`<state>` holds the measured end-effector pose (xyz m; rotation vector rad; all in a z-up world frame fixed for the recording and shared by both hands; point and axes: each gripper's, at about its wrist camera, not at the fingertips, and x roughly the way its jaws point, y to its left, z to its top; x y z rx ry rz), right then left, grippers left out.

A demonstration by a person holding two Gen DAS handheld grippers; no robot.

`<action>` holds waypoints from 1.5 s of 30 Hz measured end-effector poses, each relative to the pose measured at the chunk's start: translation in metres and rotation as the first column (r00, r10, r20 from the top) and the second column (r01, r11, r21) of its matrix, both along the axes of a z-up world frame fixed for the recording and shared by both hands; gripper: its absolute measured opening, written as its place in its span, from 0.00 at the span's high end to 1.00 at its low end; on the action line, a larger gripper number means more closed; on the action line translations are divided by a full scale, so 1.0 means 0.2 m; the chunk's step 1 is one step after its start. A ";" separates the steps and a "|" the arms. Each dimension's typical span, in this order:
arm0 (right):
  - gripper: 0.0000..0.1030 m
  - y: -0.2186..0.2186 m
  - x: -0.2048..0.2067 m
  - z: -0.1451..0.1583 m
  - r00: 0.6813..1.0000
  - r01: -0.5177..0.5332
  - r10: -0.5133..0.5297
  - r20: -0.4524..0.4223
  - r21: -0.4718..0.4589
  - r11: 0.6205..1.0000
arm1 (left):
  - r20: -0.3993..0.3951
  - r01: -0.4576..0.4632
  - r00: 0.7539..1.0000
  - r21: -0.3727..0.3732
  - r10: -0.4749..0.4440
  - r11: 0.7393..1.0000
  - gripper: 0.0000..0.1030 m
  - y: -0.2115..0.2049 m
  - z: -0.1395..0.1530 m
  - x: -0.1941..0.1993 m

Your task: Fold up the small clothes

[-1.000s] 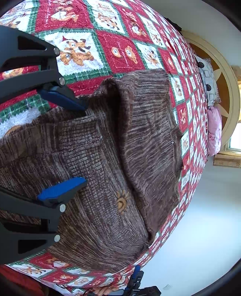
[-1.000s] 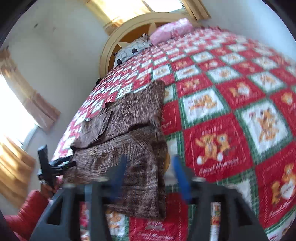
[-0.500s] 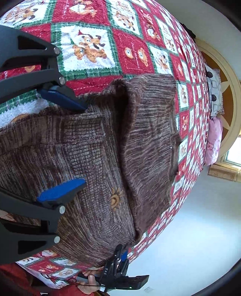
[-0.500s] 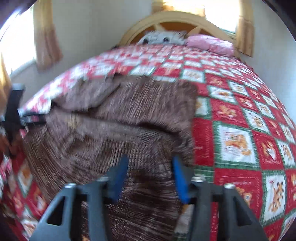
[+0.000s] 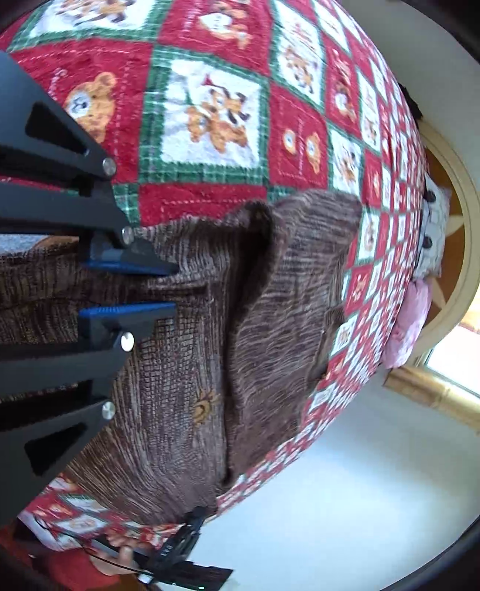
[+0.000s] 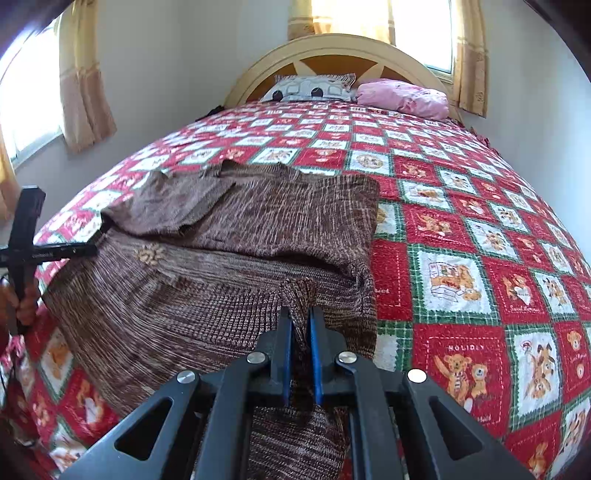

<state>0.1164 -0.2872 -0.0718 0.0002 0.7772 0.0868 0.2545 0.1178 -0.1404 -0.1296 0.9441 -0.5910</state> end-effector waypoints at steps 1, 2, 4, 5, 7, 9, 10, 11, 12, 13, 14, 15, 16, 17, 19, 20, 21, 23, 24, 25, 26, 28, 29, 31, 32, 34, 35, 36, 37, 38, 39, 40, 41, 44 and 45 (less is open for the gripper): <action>0.92 0.00 0.00 0.01 1.000 0.005 -0.005 0.008 -0.003 1.000 | 0.001 -0.010 1.000 -0.001 0.010 1.000 0.88 0.00 0.01 -0.01; 0.92 0.01 -0.01 0.03 1.000 0.009 -0.009 0.012 -0.001 1.000 | 0.004 -0.016 1.000 -0.001 0.016 1.000 0.89 0.00 0.01 -0.02; 0.92 0.01 -0.02 0.07 1.000 0.010 -0.011 0.029 0.015 1.000 | 0.024 -0.025 0.999 -0.002 0.025 1.000 0.90 -0.01 0.05 -0.05; 0.92 0.01 -0.03 0.09 0.999 0.007 -0.007 0.038 0.023 1.000 | 0.035 -0.029 0.999 -0.006 0.029 1.000 0.90 -0.01 0.07 -0.06; 0.92 0.01 -0.04 0.15 0.998 -0.002 0.000 0.062 0.037 0.999 | 0.055 -0.042 0.998 -0.008 0.043 0.999 0.90 0.00 0.11 -0.08; 0.92 0.01 -0.04 0.21 0.997 -0.007 0.003 0.081 0.044 0.999 | 0.074 -0.057 0.996 -0.013 0.058 0.998 0.90 0.01 0.16 -0.10; 0.92 0.02 -0.05 0.24 0.995 -0.010 0.006 0.096 0.047 0.999 | 0.083 -0.067 0.994 -0.022 0.069 0.997 0.90 0.02 0.19 -0.10; 0.93 0.02 -0.05 0.27 0.994 -0.016 0.011 0.107 0.046 0.999 | 0.088 -0.074 0.993 -0.030 0.077 0.997 0.90 0.03 0.21 -0.10; 0.93 0.03 -0.05 0.29 0.993 -0.021 0.017 0.116 0.040 0.999 | 0.091 -0.082 0.992 -0.035 0.085 0.996 0.90 0.03 0.22 -0.09; 0.93 0.04 -0.05 0.31 0.992 -0.027 0.024 0.126 0.025 0.999 | 0.099 -0.101 0.990 -0.035 0.104 0.994 0.90 0.04 0.25 -0.08; 0.93 0.05 -0.04 0.33 0.990 -0.029 0.028 0.136 0.006 1.000 | 0.106 -0.111 0.988 -0.034 0.114 0.993 0.90 0.05 0.26 -0.08; 0.93 0.06 -0.03 0.35 0.989 -0.029 0.031 0.147 -0.016 0.999 | 0.118 -0.124 0.985 -0.034 0.128 0.992 0.90 0.05 0.27 -0.07; 0.93 0.06 -0.02 0.36 0.987 -0.027 0.031 0.157 -0.029 0.999 | 0.138 -0.141 0.980 -0.035 0.144 0.989 0.90 0.06 0.30 -0.06; 0.93 0.06 -0.01 0.37 0.986 -0.026 0.032 0.166 -0.040 0.999 | 0.147 -0.149 0.977 -0.038 0.153 0.988 0.90 0.06 0.31 -0.06; 0.93 0.07 0.00 0.40 0.983 -0.022 0.033 0.182 -0.064 0.998 | 0.164 -0.176 0.969 -0.055 0.183 0.983 0.90 0.08 0.34 -0.04; 0.93 0.07 0.01 0.41 0.981 -0.017 0.032 0.190 -0.075 0.997 | 0.169 -0.184 0.967 -0.062 0.191 0.981 0.90 0.08 0.35 -0.04; 0.93 0.07 0.02 0.42 0.980 -0.014 0.031 0.198 -0.087 0.996 | 0.178 -0.194 0.963 -0.066 0.202 0.979 0.94 0.09 0.37 -0.03; 0.93 0.08 0.04 0.44 0.977 -0.011 0.032 0.210 -0.102 0.995 | 0.213 -0.224 0.950 -0.053 0.230 0.973 0.94 0.09 0.40 0.00; 0.93 0.08 0.05 0.45 0.976 -0.010 0.034 0.213 -0.113 0.994 | 0.220 -0.225 0.948 -0.055 0.231 0.973 0.94 0.09 0.41 0.00; 0.93 0.09 0.07 0.45 0.977 -0.016 0.041 0.210 -0.120 0.993 | 0.220 -0.222 0.949 -0.055 0.228 0.974 0.94 0.09 0.41 0.02; 0.93 0.09 0.09 0.44 0.978 -0.018 0.044 0.203 -0.127 0.992 | 0.220 -0.227 0.948 -0.046 0.231 0.973 0.94 0.09 0.41 0.03; 0.93 0.08 0.11 0.41 0.981 -0.012 0.035 0.191 -0.121 0.993 | 0.214 -0.219 0.952 -0.023 0.219 0.975 0.94 0.08 0.40 0.05; 0.93 0.07 0.12 0.40 0.983 -0.014 0.033 0.183 -0.103 0.995 | 0.206 -0.209 0.956 -0.013 0.207 0.978 0.94 0.07 0.38 0.05; 0.93 0.05 0.12 0.36 0.987 -0.019 0.032 0.161 -0.077 0.997 | 0.184 -0.185 0.967 0.025 0.177 0.982 0.94 0.05 0.33 0.06; 0.93 0.05 0.12 0.34 0.988 -0.021 0.032 0.150 -0.078 0.997 | 0.174 -0.177 0.970 0.032 0.169 0.984 0.93 0.05 0.32 0.05; 0.93 0.05 0.10 0.30 0.990 -0.021 0.031 0.135 -0.074 0.997 | 0.114 -0.131 0.985 0.034 0.126 0.991 0.90 0.03 0.25 0.07; 0.93 0.05 0.09 0.29 0.991 -0.022 0.031 0.130 -0.070 0.997 | 0.090 -0.114 0.990 0.038 0.110 0.993 0.85 0.02 0.24 0.07; 0.93 0.05 0.08 0.28 0.991 -0.023 0.032 0.127 -0.069 0.997 | 0.051 -0.093 0.995 0.049 0.091 0.994 0.75 0.01 0.20 0.08; 0.93 0.05 0.07 0.28 0.991 -0.023 0.032 0.127 -0.070 0.997 | 0.034 -0.084 0.996 0.059 0.082 0.995 0.69 -0.01 0.18 0.08; 0.93 0.05 0.06 0.27 0.991 -0.022 0.031 0.127 -0.070 0.997 | 0.025 -0.076 0.997 0.071 0.074 0.995 0.57 -0.02 0.16 0.08; 0.93 0.05 0.05 0.26 0.991 -0.021 0.029 0.127 -0.066 0.998 | 0.025 -0.073 0.997 0.088 0.071 0.993 0.52 -0.04 0.14 0.08; 0.93 0.04 0.05 0.26 0.992 -0.019 0.026 0.125 -0.057 0.998 | 0.028 -0.074 0.997 0.105 0.071 0.992 0.51 -0.05 0.12 0.07; 0.93 0.04 0.05 0.26 0.992 -0.018 0.024 0.124 -0.049 0.999 | 0.031 -0.078 0.997 0.122 0.075 0.989 0.51 -0.06 0.10 0.08; 0.93 0.04 0.05 0.25 0.993 -0.017 0.021 0.118 -0.037 0.999 | 0.041 -0.089 0.996 0.159 0.084 0.983 0.51 -0.10 0.07 0.10; 0.93 0.04 0.05 0.24 0.993 -0.017 0.021 0.116 -0.038 0.999 | 0.041 -0.085 0.996 0.164 0.079 0.983 0.51 -0.11 0.06 0.11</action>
